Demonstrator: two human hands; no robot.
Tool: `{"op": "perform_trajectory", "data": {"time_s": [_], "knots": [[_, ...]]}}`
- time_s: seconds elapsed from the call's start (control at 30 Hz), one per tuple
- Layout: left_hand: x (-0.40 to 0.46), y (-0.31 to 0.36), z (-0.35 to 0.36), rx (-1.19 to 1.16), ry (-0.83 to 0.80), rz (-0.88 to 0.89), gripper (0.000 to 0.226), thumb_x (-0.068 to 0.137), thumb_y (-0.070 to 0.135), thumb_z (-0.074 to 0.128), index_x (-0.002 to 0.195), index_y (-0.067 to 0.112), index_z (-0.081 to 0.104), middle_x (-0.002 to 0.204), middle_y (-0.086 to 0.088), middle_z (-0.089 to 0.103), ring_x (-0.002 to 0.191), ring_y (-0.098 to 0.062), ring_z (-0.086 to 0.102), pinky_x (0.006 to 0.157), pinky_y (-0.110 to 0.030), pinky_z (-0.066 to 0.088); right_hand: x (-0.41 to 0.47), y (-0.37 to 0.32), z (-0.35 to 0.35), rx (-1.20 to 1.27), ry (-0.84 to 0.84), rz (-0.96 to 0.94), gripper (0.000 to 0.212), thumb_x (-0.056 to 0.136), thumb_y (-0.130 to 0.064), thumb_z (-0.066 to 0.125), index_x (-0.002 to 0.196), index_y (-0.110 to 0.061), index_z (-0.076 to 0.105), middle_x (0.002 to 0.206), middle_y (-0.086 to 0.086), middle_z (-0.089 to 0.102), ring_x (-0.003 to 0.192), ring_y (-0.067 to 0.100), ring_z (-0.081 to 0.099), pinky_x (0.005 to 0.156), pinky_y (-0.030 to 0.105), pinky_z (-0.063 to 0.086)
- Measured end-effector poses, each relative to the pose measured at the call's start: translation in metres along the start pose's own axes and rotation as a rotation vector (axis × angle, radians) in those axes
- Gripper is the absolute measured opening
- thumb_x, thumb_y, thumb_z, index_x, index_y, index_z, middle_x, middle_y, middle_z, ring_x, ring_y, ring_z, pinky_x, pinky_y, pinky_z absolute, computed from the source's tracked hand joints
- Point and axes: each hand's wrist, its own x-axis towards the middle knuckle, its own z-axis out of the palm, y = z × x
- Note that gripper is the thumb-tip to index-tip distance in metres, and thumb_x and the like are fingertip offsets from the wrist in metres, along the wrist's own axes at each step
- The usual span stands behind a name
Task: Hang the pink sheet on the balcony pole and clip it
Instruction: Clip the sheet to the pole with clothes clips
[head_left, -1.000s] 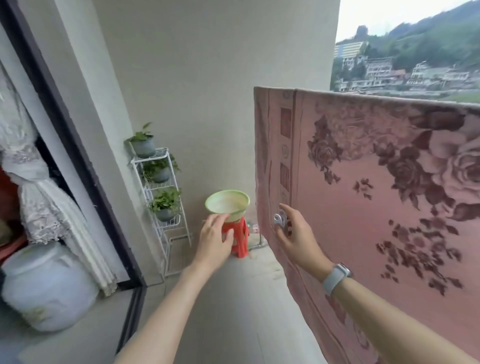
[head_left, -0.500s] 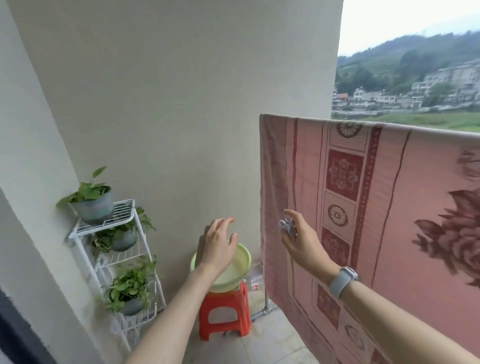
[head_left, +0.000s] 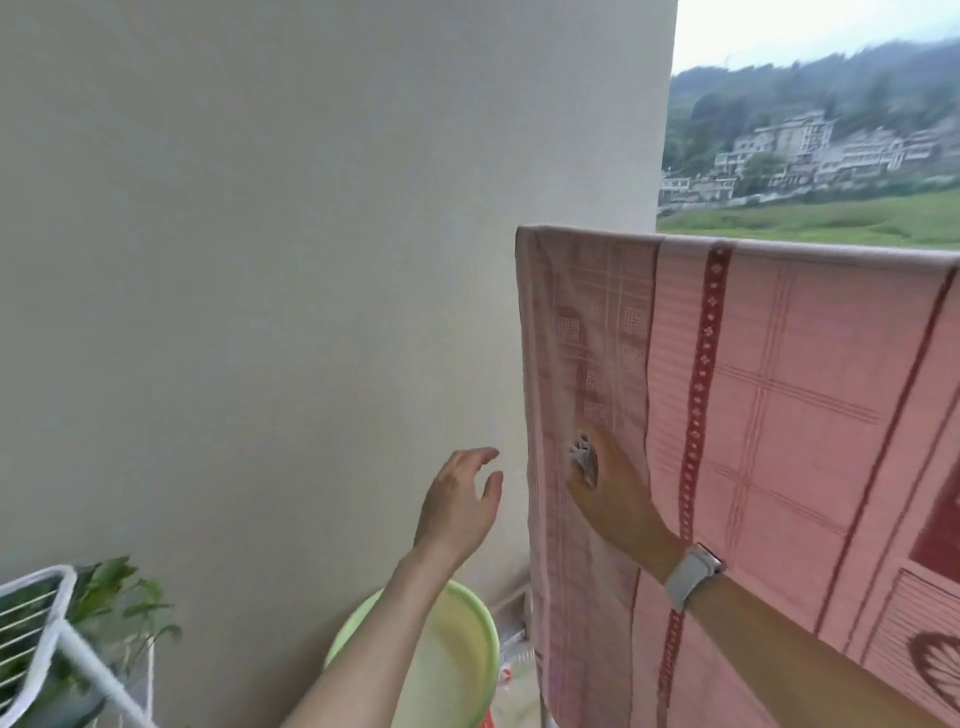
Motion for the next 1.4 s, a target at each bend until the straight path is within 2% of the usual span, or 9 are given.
{"op": "perform_trajectory", "data": {"time_s": [0.13,0.27,0.43,0.6,0.73,0.93,1.1,1.2,1.4], "knots": [[0.084,-0.013,0.011,-0.196,0.023,0.031,0.027,0.089,0.018,0.052,0.115,0.017,0.057,0.114,0.001,0.061,0.094,-0.004,0.054,0.082,-0.018,0.040,0.050,0.008,0.021,-0.066,-0.019,-0.002,0.045,0.085,-0.002,0.048,0.127,-0.013,0.038,0.095,0.000,0.045,0.074,0.004,0.046,0.062,0.004,0.037],[0.156,-0.010,0.022,-0.394,-0.026,0.042,0.035,0.090,0.023,0.054,0.124,0.016,0.050,0.120,0.004,0.052,0.100,-0.009,0.053,0.086,-0.026,0.045,0.078,0.011,0.032,-0.180,0.053,0.024,0.046,0.085,-0.004,0.047,0.129,-0.015,0.036,0.098,0.000,0.047,0.087,0.020,0.056,0.070,0.024,0.049],[0.220,0.002,0.032,-0.591,-0.120,0.139,0.046,0.085,0.037,0.059,0.123,0.013,0.050,0.109,0.007,0.055,0.092,-0.008,0.056,0.076,-0.020,0.048,0.097,0.004,0.041,-0.336,0.225,-0.006,0.040,0.084,-0.002,0.050,0.121,-0.016,0.042,0.082,-0.014,0.039,0.066,0.020,0.055,0.067,0.042,0.056],[0.243,-0.010,0.037,-0.816,-0.125,0.166,0.013,0.079,0.028,0.069,0.077,0.020,0.059,0.074,0.008,0.064,0.066,-0.003,0.059,0.058,-0.012,0.046,0.116,-0.007,0.049,-0.457,0.385,0.047,0.043,0.084,-0.007,0.054,0.124,-0.018,0.042,0.088,-0.010,0.042,0.072,0.009,0.049,0.062,0.022,0.049],[0.253,-0.024,0.027,-0.891,-0.161,0.265,0.024,0.078,0.018,0.069,0.062,0.024,0.053,0.057,0.011,0.056,0.050,0.003,0.052,0.051,-0.008,0.041,0.135,-0.021,0.059,-0.555,0.427,0.071,0.044,0.087,-0.014,0.054,0.128,-0.016,0.041,0.091,-0.005,0.045,0.068,0.006,0.048,0.059,0.015,0.046],[0.272,-0.059,0.022,-1.116,-0.182,0.095,0.025,0.081,0.014,0.066,0.061,0.022,0.053,0.061,-0.002,0.058,0.057,-0.016,0.054,0.058,-0.028,0.046,0.159,-0.033,0.084,-0.590,0.382,-0.006,0.049,0.084,-0.011,0.054,0.130,-0.017,0.037,0.094,-0.009,0.045,0.061,0.006,0.049,0.051,0.028,0.052],[0.286,-0.051,0.017,-1.029,-0.496,0.313,0.004,0.082,0.026,0.061,0.079,0.026,0.059,0.081,0.005,0.065,0.080,-0.013,0.062,0.070,-0.022,0.047,0.160,-0.033,0.079,-0.640,0.434,0.014,0.051,0.084,-0.017,0.053,0.132,-0.020,0.034,0.097,0.002,0.054,0.063,0.011,0.055,0.050,0.031,0.054],[0.299,-0.025,0.010,-1.089,-0.593,0.337,0.028,0.075,0.046,0.058,0.097,0.029,0.059,0.101,0.013,0.063,0.099,-0.004,0.060,0.081,-0.019,0.045,0.160,-0.035,0.067,-0.652,0.450,-0.002,0.048,0.084,-0.008,0.055,0.129,-0.014,0.039,0.090,0.001,0.052,0.056,0.011,0.050,0.045,0.033,0.051],[0.316,0.026,-0.002,-1.341,-0.649,0.318,0.021,0.084,0.034,0.060,0.099,0.021,0.064,0.096,0.005,0.070,0.092,-0.015,0.066,0.079,-0.028,0.052,0.172,-0.038,0.052,-0.695,0.478,-0.022,0.045,0.086,-0.010,0.053,0.127,-0.013,0.037,0.082,-0.003,0.047,0.053,0.007,0.044,0.046,0.032,0.048]]}}
